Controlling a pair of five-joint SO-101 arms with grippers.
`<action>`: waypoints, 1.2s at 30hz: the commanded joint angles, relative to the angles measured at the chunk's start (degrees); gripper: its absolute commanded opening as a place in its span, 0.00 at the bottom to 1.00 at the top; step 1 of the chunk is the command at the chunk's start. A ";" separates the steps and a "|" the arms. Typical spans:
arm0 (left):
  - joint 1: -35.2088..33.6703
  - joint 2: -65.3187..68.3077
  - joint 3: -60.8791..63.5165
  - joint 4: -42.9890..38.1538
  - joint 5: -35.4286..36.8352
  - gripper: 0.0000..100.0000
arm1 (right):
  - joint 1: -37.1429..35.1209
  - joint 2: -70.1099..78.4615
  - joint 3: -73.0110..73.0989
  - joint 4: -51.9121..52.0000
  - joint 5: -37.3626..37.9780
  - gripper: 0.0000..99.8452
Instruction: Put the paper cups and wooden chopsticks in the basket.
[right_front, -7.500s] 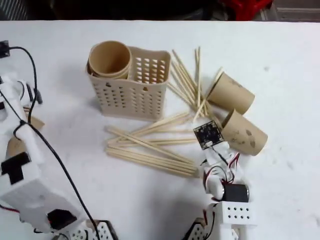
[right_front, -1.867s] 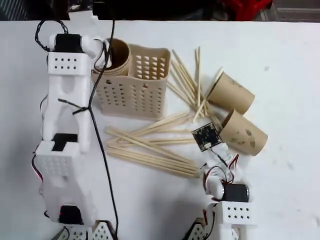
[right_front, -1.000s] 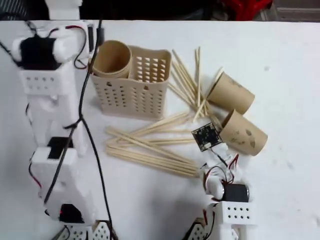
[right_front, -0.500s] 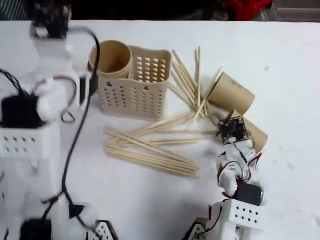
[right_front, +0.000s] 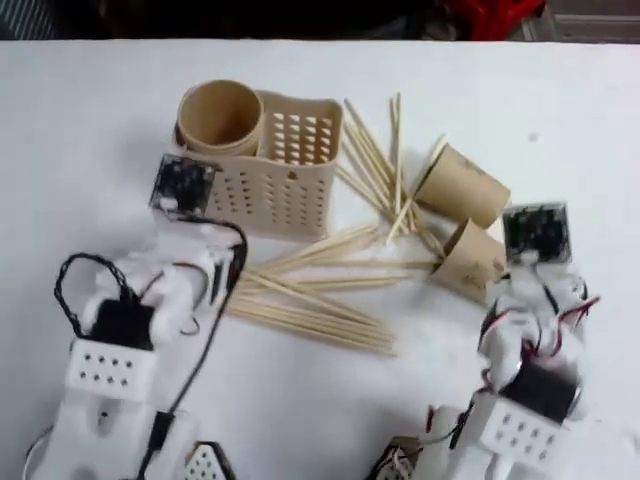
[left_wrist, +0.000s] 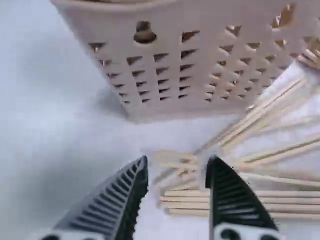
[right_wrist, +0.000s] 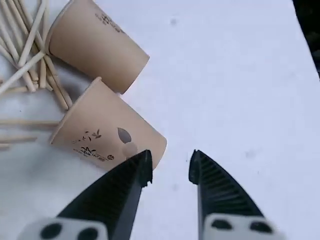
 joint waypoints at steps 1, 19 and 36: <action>0.57 -2.07 0.26 -1.58 -0.53 0.20 | -1.54 13.41 -8.35 0.57 -4.31 0.14; 0.48 -2.42 0.62 -1.67 -0.53 0.20 | -20.62 59.12 -35.25 9.10 -32.88 0.21; 0.75 -2.33 0.70 -1.67 -0.53 0.20 | -5.67 73.54 -40.88 7.78 -25.58 0.23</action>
